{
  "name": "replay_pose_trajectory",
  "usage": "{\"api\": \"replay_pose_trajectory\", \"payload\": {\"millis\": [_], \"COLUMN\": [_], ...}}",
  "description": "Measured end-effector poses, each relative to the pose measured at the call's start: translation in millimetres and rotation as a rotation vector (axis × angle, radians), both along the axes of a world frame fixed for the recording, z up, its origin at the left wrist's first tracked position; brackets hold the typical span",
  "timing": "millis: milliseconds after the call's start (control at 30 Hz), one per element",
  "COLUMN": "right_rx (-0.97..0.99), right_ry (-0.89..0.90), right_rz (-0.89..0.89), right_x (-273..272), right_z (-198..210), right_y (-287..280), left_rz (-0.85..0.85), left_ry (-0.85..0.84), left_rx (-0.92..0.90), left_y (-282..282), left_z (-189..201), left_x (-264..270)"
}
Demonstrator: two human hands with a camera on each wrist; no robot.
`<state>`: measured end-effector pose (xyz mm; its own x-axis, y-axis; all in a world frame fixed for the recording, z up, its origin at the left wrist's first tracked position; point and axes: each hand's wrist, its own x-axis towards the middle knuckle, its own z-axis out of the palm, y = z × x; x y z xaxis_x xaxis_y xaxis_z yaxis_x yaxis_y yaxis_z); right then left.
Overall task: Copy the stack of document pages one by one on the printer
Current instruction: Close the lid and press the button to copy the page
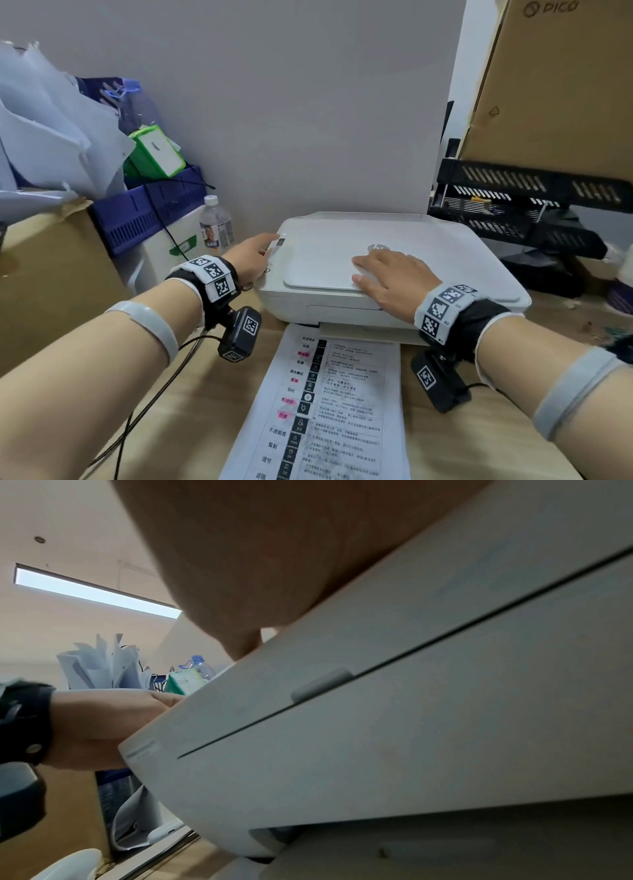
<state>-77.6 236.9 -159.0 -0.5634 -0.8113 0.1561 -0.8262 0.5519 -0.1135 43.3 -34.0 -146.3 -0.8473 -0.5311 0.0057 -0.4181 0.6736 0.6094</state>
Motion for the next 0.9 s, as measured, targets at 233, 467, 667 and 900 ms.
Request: {"api": "replay_pose_trajectory", "payload": {"millis": [233,467,667,900], "right_rx": [-0.003,-0.005,0.006,-0.007], "right_ry": [0.008,0.010,-0.002,0.031], "right_rz": [-0.019,-0.033,-0.045,-0.061], "right_x": [-1,0,-1,2], "right_z": [-4,-5,-5,-4], "right_y": [-3,-3,-4,-5], "left_rz": [0.075,0.143,0.153,0.214], "left_ry": [0.088,0.082,0.139,0.218], "left_rx": [-0.097,-0.169,-0.128,-0.071], "left_y": [9,19,21,18], "left_z": [-11,-9,-14,-26], "left_x": [6,11,10,9]}}
